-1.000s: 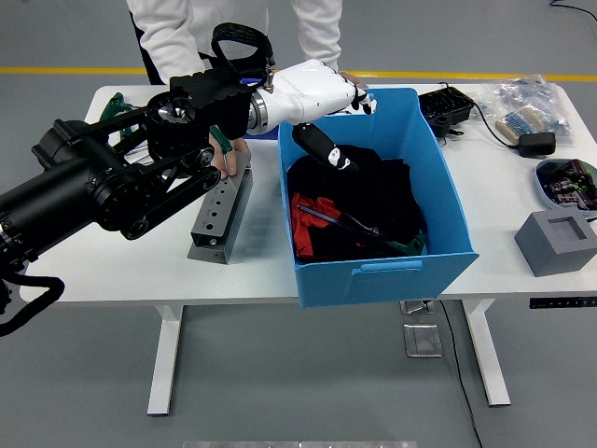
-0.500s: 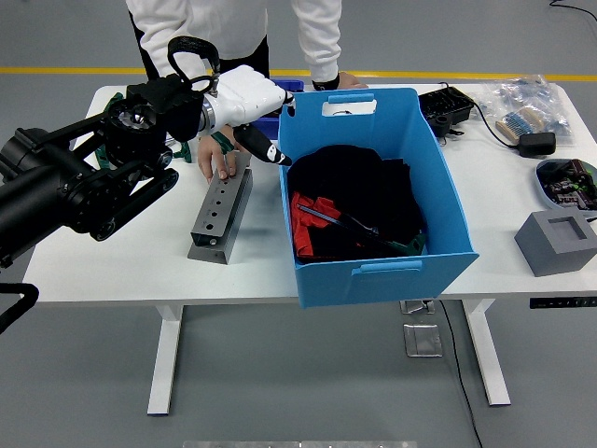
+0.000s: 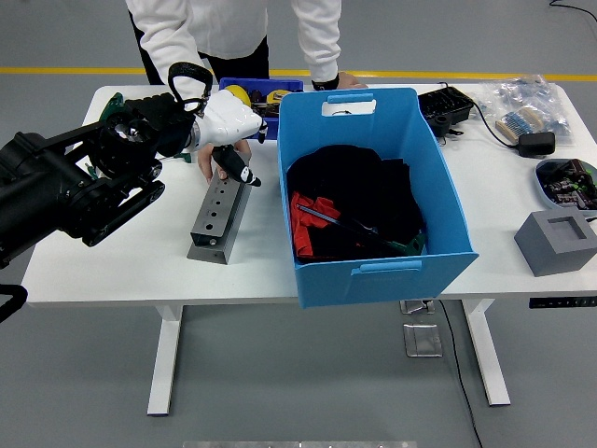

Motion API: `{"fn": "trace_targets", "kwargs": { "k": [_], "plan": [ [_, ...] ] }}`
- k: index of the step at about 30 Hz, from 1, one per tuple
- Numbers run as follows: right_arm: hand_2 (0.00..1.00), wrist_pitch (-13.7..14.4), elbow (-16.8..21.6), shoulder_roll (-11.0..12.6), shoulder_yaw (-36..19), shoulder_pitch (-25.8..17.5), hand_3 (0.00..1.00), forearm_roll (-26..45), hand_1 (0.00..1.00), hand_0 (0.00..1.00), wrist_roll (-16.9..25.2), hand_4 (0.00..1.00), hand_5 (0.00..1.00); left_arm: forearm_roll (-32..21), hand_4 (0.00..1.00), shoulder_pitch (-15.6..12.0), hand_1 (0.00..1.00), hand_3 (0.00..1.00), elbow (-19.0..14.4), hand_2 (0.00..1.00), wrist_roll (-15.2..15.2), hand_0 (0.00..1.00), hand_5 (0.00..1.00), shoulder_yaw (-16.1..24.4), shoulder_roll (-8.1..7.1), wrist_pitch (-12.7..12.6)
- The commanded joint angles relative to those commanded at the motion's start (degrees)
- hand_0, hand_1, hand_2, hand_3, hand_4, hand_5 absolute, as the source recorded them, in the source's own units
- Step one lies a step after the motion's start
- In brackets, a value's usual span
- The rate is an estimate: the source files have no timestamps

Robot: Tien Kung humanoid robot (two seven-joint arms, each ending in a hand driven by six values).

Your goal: Lift tool from toolbox,place it in box,lift tool from toolbox,place it in box

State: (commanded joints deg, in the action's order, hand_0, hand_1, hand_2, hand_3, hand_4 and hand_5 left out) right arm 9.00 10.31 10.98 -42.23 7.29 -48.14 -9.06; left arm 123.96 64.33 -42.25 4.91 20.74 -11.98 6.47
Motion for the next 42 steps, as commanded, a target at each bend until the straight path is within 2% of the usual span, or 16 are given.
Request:
{"fn": "trace_targets", "kwargs": {
  "k": [1,2,7,8,10,13,14,19,20,32,42],
  "plan": [
    [0.678,0.0,0.0,0.0,0.1,0.0,0.557,0.0,0.602,0.616,0.0,0.817,0.634,0.0,0.925,0.1,0.711,0.696,0.5,0.74,0.2,0.693,0.692,-0.6,0.32,-0.2],
    [0.678,0.0,0.0,0.0,0.3,0.0,0.556,0.0,0.602,0.616,0.0,0.816,0.633,-0.1,0.914,0.3,0.713,0.635,1.0,0.73,0.4,0.725,0.685,-1.1,0.62,-0.4],
    [0.678,-0.1,0.0,0.2,1.3,0.2,0.556,0.7,0.602,0.616,0.0,0.816,0.633,0.2,0.914,1.2,0.713,0.635,3.8,0.73,2.1,0.725,0.685,-3.3,1.95,-1.9],
    [0.678,-0.1,0.0,0.2,1.5,0.3,0.557,0.9,0.601,0.616,0.1,0.816,0.633,0.2,0.908,1.3,0.707,0.631,4.3,0.71,2.3,0.762,0.676,-3.7,2.1,-2.0],
    [0.678,0.0,0.0,0.2,1.9,0.4,0.557,1.4,0.601,0.616,0.2,0.816,0.633,0.6,0.908,1.6,0.707,0.631,5.6,0.71,2.4,0.762,0.676,-4.4,2.37,-1.9],
    [0.678,0.1,0.0,0.2,2.2,0.4,0.557,1.9,0.601,0.616,0.3,0.816,0.633,0.9,0.908,1.7,0.707,0.631,6.4,0.71,2.6,0.762,0.676,-4.9,2.33,-1.4],
    [0.679,0.1,0.0,0.2,2.3,0.4,0.555,2.1,0.603,0.614,0.3,0.815,0.633,0.9,0.907,1.8,0.712,0.619,6.5,0.658,2.6,0.829,0.68,-5.1,2.32,-1.2],
    [0.679,0.2,0.0,0.2,2.5,0.5,0.555,2.6,0.603,0.614,0.4,0.815,0.633,0.7,0.907,2.2,0.712,0.619,7.2,0.658,2.5,0.829,0.68,-6.5,2.32,0.0],
    [0.679,0.2,0.0,0.2,2.6,0.5,0.554,2.7,0.602,0.613,0.4,0.814,0.633,0.6,0.906,2.2,0.707,0.603,7.3,0.627,2.5,0.845,0.678,-6.7,2.32,0.1],
    [0.678,0.2,0.0,0.2,3.1,0.8,0.554,3.3,0.603,0.613,0.5,0.813,0.635,0.9,0.907,2.5,0.694,0.572,7.7,0.598,2.4,0.847,0.695,-7.6,2.69,1.0],
    [0.678,0.1,0.0,0.4,3.6,1.2,0.553,3.7,0.602,0.614,0.5,0.812,0.635,1.7,0.906,2.8,0.699,0.575,9.4,0.602,3.1,0.848,0.7,-8.2,3.0,0.2]
  ]
}}
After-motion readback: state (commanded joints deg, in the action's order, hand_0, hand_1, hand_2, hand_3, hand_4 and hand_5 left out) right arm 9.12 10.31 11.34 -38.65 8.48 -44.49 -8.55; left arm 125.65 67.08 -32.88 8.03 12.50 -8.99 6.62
